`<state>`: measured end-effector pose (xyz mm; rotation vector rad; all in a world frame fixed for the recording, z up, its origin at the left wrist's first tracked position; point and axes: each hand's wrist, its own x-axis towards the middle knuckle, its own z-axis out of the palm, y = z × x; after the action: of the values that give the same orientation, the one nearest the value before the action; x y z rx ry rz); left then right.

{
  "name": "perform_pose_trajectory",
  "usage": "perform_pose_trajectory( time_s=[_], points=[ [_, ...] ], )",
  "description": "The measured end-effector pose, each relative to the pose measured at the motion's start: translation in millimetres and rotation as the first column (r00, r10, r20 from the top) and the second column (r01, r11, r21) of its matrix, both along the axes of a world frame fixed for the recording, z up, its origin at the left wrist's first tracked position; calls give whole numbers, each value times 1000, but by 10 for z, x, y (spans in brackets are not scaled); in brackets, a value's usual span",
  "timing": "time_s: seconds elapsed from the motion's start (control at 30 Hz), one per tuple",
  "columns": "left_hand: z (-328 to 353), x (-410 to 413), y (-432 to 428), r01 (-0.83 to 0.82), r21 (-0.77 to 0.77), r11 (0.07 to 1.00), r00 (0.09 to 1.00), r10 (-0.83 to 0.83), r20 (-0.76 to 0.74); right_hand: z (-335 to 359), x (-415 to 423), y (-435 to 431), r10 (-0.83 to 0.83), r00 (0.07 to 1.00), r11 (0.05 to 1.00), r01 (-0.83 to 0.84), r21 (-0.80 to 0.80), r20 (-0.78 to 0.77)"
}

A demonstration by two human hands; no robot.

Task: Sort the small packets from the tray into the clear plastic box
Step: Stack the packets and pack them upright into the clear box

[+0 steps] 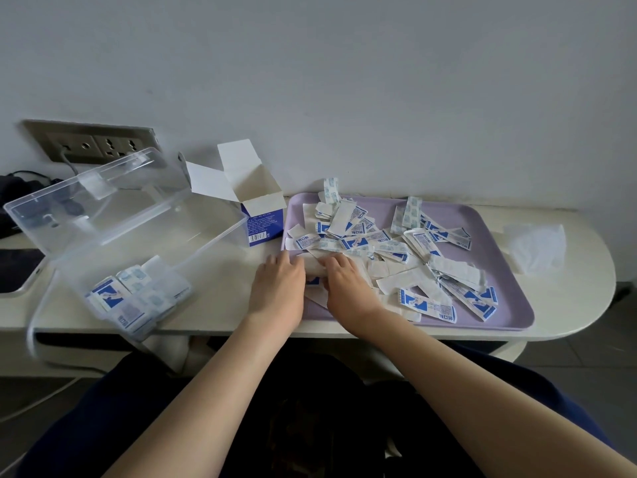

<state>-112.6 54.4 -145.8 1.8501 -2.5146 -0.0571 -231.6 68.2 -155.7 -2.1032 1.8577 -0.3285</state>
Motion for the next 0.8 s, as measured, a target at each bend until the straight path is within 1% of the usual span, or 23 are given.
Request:
perform_pose_trajectory(
  time_s=[0.07, 0.1, 0.17, 0.3, 0.43, 0.57, 0.63, 0.7, 0.8],
  points=[
    [4, -20, 12, 4, 93, 996, 992, 7, -122, -2, 6, 10, 18, 1000, 1000, -18, -2, 0],
    [10, -32, 23, 19, 123, 992, 988, 1, -157, 0, 6, 15, 42, 999, 999, -43, -3, -6],
    [23, -36, 30, 28, 141, 990, 984, -2, -180, 7, -6, 17, 95, 995, 995, -96, -26, -37],
    [96, -9, 51, 4, 101, 995, 986, 13, -167, 25, -34, 11, 122, 987, 986, -133, -101, -104],
    [152, 22, 72, 18, 29, 999, 999, -17, -46, 123, -44, 8, 156, 961, 964, -199, -178, -230],
    [180, 105, 98, 26, 40, 999, 1000, -26, -14, 227, -34, 29, 162, 953, 960, -212, -185, -255],
    [237, 163, 130, 30, 54, 998, 999, -28, -39, 255, -22, 26, 186, 953, 963, -225, -146, -239],
    [294, 218, 161, 38, 55, 998, 997, -34, -71, 279, -23, 18, 224, 960, 966, -242, -91, -170],
    [343, 301, 190, 43, 62, 997, 995, -37, -95, 280, -14, 28, 266, 962, 961, -270, -53, -66]
  ],
)
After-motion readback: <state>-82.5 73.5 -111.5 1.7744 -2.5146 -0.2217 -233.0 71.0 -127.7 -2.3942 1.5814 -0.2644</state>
